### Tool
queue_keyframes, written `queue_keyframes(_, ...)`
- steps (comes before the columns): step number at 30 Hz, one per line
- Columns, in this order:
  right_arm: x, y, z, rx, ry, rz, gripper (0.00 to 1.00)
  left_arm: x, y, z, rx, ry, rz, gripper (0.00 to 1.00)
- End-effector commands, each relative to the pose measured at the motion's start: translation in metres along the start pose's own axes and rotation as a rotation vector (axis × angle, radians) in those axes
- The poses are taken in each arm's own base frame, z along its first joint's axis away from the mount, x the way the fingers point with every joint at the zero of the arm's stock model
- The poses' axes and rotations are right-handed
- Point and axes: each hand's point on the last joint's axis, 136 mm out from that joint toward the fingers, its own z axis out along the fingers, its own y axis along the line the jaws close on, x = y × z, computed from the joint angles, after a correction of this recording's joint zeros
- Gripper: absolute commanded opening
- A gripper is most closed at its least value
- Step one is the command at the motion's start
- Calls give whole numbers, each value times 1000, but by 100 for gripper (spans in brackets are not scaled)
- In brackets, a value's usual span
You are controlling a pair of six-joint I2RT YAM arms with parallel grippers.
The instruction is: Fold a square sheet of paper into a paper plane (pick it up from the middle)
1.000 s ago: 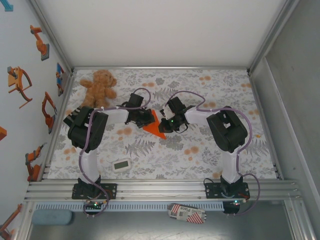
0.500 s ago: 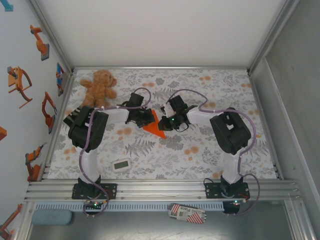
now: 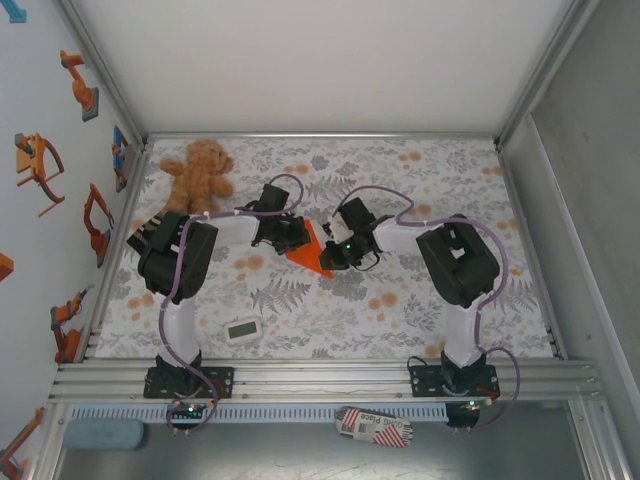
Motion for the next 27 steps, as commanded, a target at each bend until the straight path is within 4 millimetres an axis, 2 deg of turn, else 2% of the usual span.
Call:
queue_keyframes(1,44,-15,-4,48,85,23,0,24,66,12,-218,75,-57,2)
queue_keyframes(5,53,-19,-16,46,41,32,0,20,56,8,-186,69,-35,3)
queue_keyframes(7,48,-16,-23,29,-12,35,0,12,39,4,-134,54,-16,4)
queue_keyframes(11,18,9,-46,-32,-175,-10,0,-11,-14,-15,22,-2,16,9)
queue_keyframes(13,1,17,-58,-38,-254,-23,2,-23,-40,-31,98,-48,21,16)
queue_keyframes(15,-18,21,-64,-35,-310,-15,10,-32,-54,-48,144,-104,5,26)
queue_keyframes(18,-40,21,-55,-46,-310,27,14,-36,-47,-65,156,-167,-46,34)
queue_keyframes(22,-63,22,-43,-60,-296,43,22,-31,-14,-81,114,-225,-115,41)
queue_keyframes(24,-70,20,-36,-58,-284,30,28,-27,1,-88,99,-244,-151,44)
queue_keyframes(27,-76,16,-27,-43,-246,9,30,-18,19,-94,77,-261,-187,48)
